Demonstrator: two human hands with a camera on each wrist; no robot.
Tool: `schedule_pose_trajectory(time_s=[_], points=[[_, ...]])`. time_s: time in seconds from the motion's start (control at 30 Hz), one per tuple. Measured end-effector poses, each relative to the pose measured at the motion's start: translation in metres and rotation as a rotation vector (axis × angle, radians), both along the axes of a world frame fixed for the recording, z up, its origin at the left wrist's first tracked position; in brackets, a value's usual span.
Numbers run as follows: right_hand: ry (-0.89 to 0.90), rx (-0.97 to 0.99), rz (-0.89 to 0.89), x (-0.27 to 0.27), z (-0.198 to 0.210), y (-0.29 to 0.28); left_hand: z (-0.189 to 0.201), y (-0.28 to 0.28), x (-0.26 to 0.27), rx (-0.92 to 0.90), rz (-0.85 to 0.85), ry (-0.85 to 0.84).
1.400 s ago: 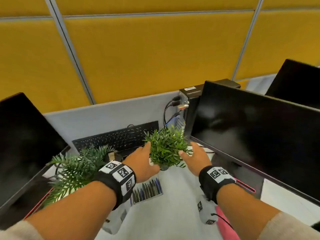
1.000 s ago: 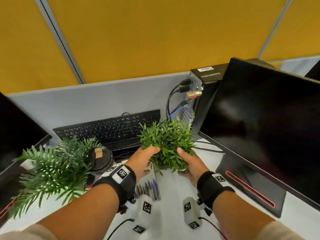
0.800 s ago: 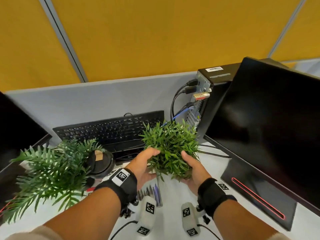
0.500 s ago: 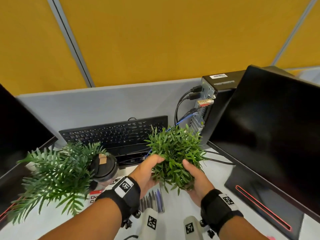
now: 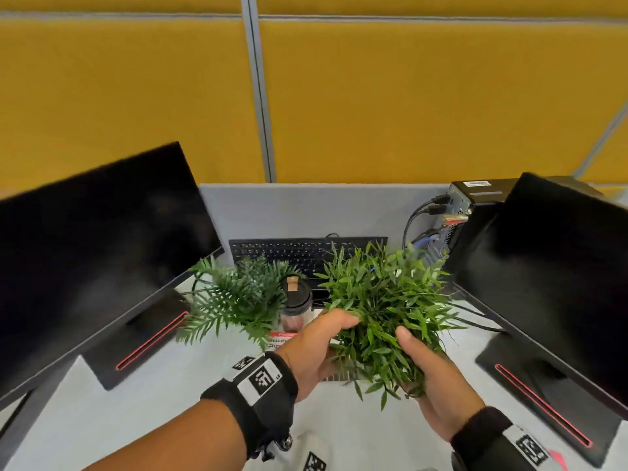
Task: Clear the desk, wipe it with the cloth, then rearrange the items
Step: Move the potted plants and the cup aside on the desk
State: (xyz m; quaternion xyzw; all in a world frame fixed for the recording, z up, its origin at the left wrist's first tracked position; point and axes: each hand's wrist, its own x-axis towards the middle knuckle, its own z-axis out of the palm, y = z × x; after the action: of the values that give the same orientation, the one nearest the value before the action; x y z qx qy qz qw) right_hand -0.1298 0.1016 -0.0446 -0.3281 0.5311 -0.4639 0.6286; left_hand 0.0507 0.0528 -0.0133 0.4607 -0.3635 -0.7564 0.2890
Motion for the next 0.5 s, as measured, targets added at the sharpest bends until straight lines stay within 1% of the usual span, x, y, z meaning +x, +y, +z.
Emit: schedule_pose_trajectory(time_s=[0.1,0.2,0.3,0.37,0.5], points=[[0.013,-0.038,0.077,0.053,0.02,0.025,0.021,0.034,0.057,-0.026,0.032,0.031],[0.003,-0.056,0.139,0.11,0.03,0.044,0.026,0.062,0.118,-0.027,0.087,-0.004],[-0.005,-0.042,0.195,0.172,0.027,0.054,0.023,0.086,0.183,-0.015,0.154,-0.033],[0.001,-0.024,0.264,0.214,0.021,0.056,0.019,0.097,0.224,-0.002,0.212,-0.039],[-0.035,0.021,0.322,0.29,0.003,0.048,0.007,0.106,0.292,0.012,0.315,-0.074]])
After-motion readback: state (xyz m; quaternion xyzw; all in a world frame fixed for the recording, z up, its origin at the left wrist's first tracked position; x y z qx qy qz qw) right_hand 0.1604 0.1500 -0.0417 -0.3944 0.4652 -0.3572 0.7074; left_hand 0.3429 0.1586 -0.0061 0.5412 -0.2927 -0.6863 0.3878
